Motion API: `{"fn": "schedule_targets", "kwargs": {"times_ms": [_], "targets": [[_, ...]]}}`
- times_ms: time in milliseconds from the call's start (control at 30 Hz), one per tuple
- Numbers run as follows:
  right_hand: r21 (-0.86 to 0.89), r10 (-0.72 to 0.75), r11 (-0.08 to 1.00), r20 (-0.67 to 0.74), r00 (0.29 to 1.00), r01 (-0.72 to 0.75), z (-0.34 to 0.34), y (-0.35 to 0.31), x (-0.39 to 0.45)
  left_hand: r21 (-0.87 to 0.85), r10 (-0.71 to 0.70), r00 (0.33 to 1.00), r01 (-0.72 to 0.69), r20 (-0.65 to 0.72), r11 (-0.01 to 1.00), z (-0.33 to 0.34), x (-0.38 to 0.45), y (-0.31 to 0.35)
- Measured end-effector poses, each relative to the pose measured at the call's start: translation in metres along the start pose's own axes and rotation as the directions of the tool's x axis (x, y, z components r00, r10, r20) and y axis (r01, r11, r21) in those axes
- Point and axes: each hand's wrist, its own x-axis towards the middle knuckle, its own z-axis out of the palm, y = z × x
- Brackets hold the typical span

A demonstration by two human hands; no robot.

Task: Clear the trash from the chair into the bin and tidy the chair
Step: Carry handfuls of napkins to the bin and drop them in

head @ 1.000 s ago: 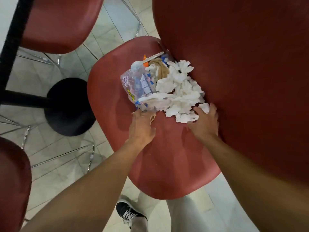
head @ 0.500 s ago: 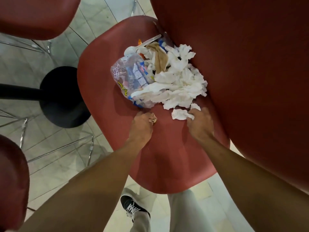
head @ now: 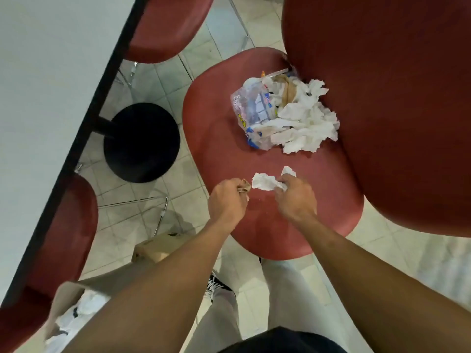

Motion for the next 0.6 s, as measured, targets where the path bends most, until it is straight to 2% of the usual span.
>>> {"fn": "schedule_targets", "kwargs": {"times_ms": [200,367,500,600], "targets": [[-0.016,-0.061,0.998,0.044,0.997,0.061,0.026,-0.043,-0.072,-0.1,-0.082,0.993,0.073,-0.09,0.992,-0.042,-0.065,-0.075],[-0.039,-0.161,0.985,0.116,0.98,0.166,0.071,-0.091,-0.129,-0.182,-0.209,0.967,0.182,-0.146,0.966,-0.078,-0.114,-0.156],[-0.087,-0.237,0.963,0.187,0.953,0.257,0.11,-0.123,-0.163,-0.25,-0.287,0.943,0.242,-0.166,0.938,-0.098,-0.148,-0.217],[-0.131,-0.335,0.916,0.271,0.903,0.379,0.151,-0.147,-0.192,-0.301,-0.403,0.895,0.337,-0.191,0.892,-0.108,-0.174,-0.273]]}}
